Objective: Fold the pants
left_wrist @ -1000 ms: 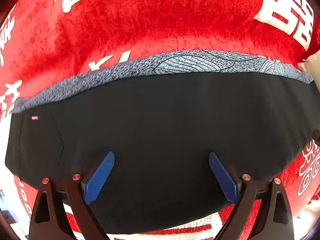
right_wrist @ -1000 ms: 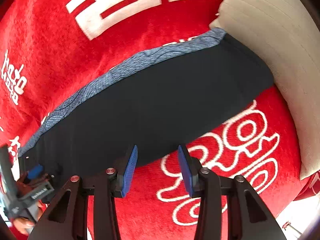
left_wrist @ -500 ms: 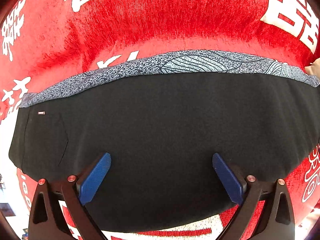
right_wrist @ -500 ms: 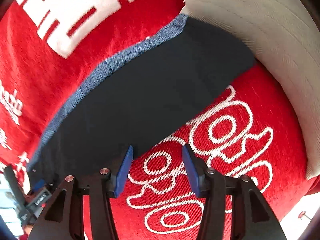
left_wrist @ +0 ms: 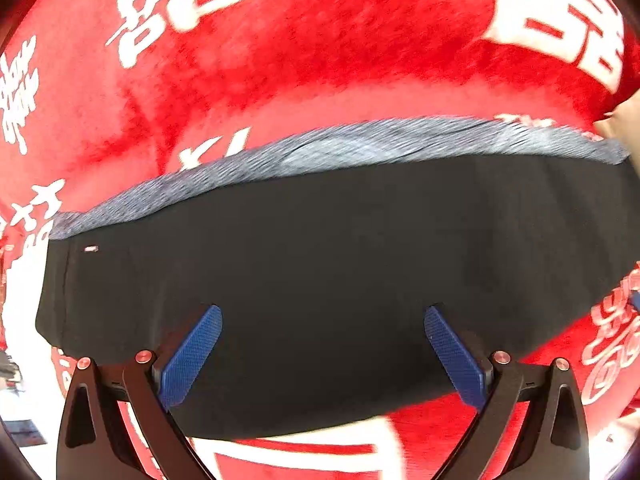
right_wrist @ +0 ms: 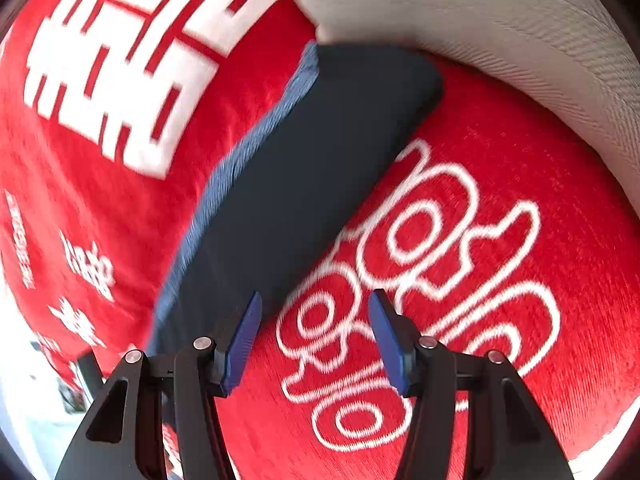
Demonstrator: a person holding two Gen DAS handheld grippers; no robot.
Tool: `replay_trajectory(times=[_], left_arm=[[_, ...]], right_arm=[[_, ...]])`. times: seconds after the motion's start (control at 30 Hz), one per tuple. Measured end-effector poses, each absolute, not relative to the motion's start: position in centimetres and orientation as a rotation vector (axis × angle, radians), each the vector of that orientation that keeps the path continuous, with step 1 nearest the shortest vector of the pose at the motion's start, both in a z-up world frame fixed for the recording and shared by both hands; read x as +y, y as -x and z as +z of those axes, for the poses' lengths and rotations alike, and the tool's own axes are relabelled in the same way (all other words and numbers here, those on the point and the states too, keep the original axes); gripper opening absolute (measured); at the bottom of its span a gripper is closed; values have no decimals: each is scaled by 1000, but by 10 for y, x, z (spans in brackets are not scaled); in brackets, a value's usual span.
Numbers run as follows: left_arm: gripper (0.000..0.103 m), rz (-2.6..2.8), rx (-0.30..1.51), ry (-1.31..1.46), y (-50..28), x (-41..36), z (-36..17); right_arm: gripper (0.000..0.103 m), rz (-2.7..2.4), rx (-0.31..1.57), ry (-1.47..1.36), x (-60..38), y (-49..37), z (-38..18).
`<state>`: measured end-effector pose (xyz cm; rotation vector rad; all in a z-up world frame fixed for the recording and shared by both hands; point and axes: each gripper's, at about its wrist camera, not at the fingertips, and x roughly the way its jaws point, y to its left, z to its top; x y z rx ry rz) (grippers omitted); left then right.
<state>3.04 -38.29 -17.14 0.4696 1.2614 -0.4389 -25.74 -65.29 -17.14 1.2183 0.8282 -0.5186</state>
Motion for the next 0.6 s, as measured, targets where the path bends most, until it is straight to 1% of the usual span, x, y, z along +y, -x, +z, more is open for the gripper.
replay_trajectory(times=[0.13, 0.37, 0.43, 0.6], left_arm=[[102, -511, 1258, -433, -21, -418, -164], [102, -570, 1259, -393, -10, -484, -174], [102, -561, 1258, -406, -6, -494, -177], [102, -540, 1207, -431, 1, -504, -164]], right_arm=[[60, -537, 728, -1315, -672, 265, -178], [60, -506, 659, -1332, -696, 250, -189], [61, -504, 645, -1329, -702, 246, -191], [61, -513, 629, -1333, -712, 236, -193]])
